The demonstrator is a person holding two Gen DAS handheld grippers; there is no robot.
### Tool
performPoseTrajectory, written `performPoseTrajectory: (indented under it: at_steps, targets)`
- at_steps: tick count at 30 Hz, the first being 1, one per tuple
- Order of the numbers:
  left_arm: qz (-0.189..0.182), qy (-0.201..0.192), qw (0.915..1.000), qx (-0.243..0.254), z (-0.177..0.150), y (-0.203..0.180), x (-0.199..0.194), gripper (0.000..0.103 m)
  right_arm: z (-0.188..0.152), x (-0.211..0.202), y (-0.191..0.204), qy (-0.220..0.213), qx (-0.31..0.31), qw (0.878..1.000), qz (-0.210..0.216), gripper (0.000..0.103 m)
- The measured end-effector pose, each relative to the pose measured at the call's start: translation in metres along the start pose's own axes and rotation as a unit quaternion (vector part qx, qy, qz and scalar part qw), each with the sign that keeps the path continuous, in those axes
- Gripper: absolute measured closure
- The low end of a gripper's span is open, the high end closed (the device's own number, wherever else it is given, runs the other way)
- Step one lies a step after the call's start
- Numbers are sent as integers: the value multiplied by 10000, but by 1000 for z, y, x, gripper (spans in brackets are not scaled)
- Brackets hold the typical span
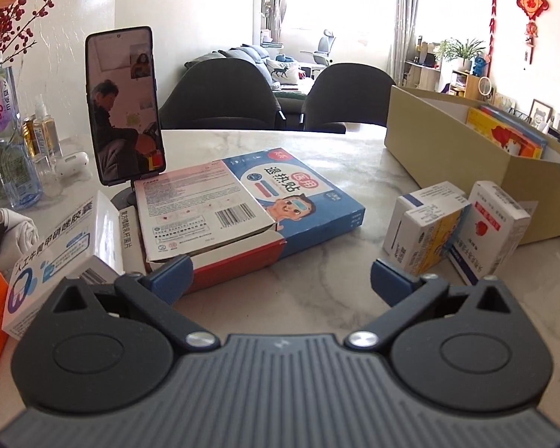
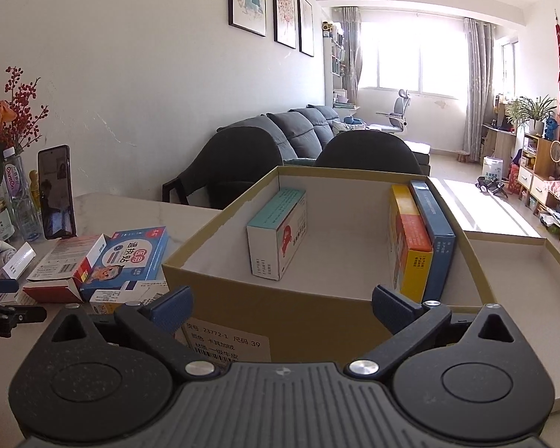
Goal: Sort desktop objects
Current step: 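Move the open left tool over the blue fever-patch box on the table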
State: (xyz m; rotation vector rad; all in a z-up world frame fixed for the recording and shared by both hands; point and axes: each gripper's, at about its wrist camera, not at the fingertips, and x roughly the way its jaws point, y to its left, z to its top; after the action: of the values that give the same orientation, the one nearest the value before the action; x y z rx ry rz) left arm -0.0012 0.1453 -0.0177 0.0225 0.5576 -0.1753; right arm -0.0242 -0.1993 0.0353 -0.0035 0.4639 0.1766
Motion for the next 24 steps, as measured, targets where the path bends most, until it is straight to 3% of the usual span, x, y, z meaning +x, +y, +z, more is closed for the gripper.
performPoseTrajectory:
  at_steps: [6, 17, 21, 24]
  targets:
    - [-329, -83, 9994, 66, 25, -3, 23, 0, -3, -5, -1, -39, -9, 9999, -145, 1]
    - [-397, 417, 9969, 536, 69, -1, 78, 0, 1, -1, -3, -59, -74, 10000, 12, 1]
    - [-558, 691, 9957, 277, 92, 5, 107, 0, 18, 7, 3, -152, -291, 9994, 51, 1]
    - [-239, 1030, 9944, -44, 105, 10, 134, 0, 28, 10, 8, -276, -416, 9987, 129, 1]
